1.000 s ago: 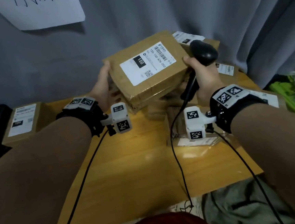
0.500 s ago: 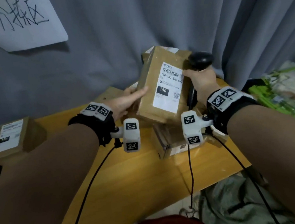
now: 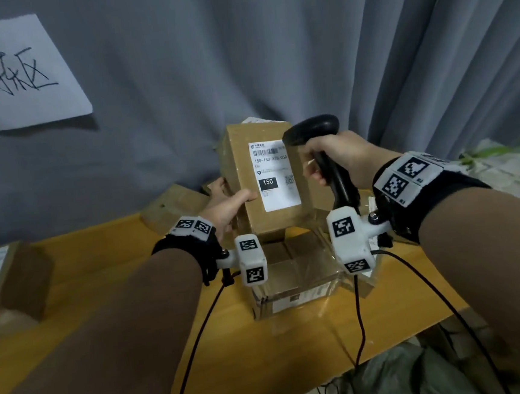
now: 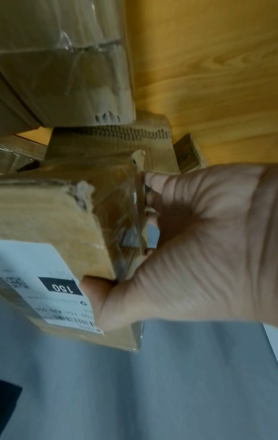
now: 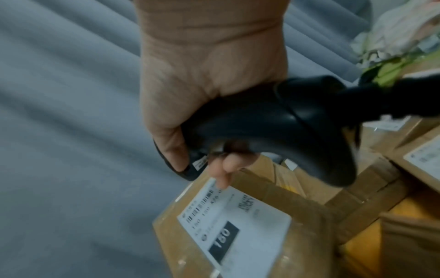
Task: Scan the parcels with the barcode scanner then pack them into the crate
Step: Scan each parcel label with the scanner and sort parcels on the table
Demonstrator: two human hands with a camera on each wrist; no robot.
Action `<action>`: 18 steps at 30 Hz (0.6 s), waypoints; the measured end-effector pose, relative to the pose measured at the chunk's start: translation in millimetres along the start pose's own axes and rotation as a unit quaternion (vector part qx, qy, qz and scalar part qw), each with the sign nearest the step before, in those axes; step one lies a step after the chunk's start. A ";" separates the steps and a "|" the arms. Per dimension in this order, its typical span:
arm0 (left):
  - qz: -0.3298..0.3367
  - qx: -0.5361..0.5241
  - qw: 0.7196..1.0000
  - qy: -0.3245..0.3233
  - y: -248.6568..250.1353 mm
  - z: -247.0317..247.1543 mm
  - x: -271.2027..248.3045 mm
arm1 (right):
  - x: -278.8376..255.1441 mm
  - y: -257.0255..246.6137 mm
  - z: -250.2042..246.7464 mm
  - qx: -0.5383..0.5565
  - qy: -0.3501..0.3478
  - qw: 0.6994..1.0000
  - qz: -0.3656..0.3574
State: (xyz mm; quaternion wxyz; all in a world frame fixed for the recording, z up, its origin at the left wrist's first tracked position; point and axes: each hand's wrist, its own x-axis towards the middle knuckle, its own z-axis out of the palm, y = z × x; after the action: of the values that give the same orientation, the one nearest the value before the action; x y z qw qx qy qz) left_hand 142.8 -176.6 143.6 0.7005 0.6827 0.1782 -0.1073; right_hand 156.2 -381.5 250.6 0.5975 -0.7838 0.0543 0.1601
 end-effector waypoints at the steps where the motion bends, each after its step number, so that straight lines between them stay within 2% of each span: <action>1: -0.002 -0.013 1.000 0.008 -4.2 0.3 3.3 | 0.3 4.2 2.2 -0.010 -0.007 1.000 0.013; 5: -0.023 -0.042 0.999 0.010 -18.2 -1.7 10.7 | 3.9 15.8 12.5 -0.036 -0.002 0.998 0.042; 13: -0.027 -0.049 0.998 0.001 -19.0 -9.5 10.9 | 2.6 2.8 25.4 -0.063 -0.002 0.998 0.024; 18: -0.020 -0.011 1.000 0.000 -21.4 -14.9 12.6 | -1.0 -6.2 20.7 -0.099 0.009 0.995 0.015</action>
State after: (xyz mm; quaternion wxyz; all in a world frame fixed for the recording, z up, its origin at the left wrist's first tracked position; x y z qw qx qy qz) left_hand 144.4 -161.6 118.9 0.7058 0.6713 0.1927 -0.1191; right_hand 153.1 -360.1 251.8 0.5142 -0.8395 0.0553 0.1665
